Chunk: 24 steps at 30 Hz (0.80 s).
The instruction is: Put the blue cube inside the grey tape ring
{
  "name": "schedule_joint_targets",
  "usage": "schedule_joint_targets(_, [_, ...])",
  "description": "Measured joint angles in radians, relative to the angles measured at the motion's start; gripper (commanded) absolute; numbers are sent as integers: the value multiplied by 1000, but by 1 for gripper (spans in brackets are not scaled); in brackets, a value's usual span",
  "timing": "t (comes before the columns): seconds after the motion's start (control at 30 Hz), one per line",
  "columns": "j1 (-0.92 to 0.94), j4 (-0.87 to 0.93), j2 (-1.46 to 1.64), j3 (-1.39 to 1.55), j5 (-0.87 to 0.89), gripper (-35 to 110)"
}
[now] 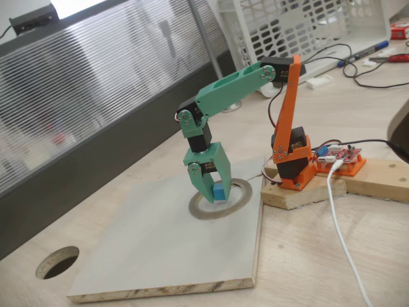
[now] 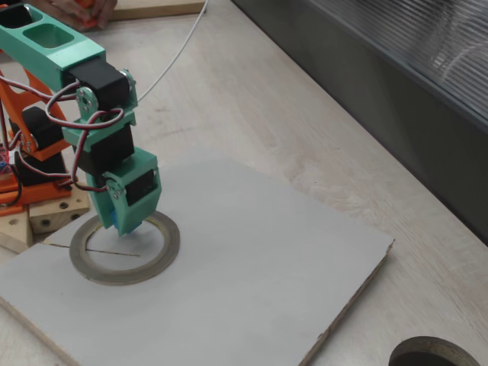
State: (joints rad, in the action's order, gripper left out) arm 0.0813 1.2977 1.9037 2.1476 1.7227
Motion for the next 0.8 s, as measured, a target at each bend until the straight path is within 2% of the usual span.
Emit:
schedule_joint_targets(0.47, [0, 3, 26, -3, -2, 9])
schedule_joint_targets(0.57, [0, 3, 74, -3, -2, 23])
schedule_joint_targets(0.8, [0, 77, 118, -3, -2, 75])
